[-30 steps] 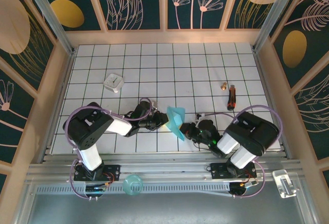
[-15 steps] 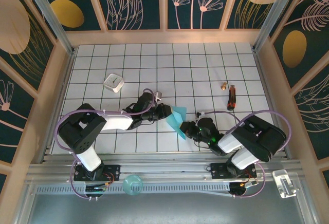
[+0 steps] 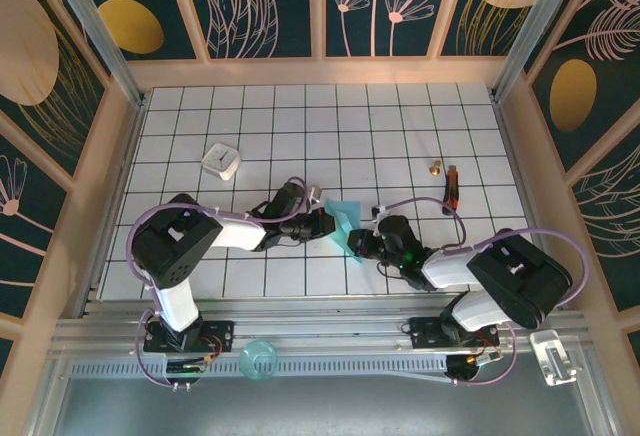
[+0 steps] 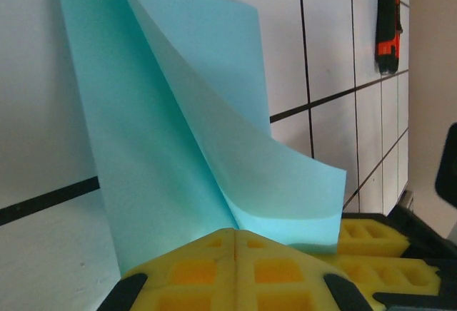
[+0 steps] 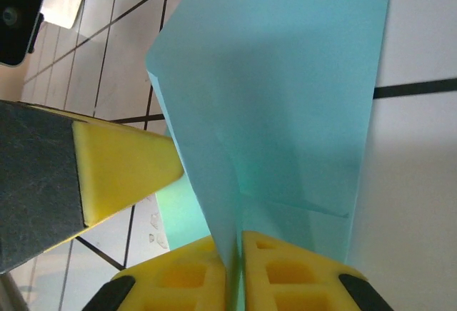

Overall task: Fold a paper plane with a square sheet of paper (pick it up from the middle)
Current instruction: Fourth fold the wing at the center of the table.

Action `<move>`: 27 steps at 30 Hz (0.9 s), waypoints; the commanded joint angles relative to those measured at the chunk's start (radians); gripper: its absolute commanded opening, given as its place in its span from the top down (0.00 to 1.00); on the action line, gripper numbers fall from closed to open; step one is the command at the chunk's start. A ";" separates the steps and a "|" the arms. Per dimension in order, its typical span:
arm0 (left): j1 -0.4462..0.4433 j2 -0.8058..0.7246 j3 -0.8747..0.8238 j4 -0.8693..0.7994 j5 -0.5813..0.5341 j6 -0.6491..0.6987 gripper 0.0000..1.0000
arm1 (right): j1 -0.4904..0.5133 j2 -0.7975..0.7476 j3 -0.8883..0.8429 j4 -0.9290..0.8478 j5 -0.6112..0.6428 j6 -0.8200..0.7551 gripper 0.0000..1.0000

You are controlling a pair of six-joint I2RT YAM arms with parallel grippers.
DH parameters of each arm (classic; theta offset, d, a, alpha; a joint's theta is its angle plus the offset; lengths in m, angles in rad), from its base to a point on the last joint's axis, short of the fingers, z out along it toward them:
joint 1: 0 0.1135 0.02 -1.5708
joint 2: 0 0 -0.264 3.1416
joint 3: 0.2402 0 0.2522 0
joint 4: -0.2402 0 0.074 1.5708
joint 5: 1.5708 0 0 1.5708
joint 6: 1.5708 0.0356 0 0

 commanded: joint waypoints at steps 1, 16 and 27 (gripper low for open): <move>-0.006 0.024 0.001 0.039 0.041 0.003 0.95 | -0.009 -0.004 0.036 -0.092 0.008 -0.087 0.87; -0.006 0.067 0.019 -0.012 0.052 0.042 0.96 | -0.030 0.050 0.181 -0.302 -0.009 -0.230 0.82; -0.006 0.081 -0.005 0.014 0.054 0.021 0.97 | -0.046 0.090 0.243 -0.359 -0.007 -0.280 0.84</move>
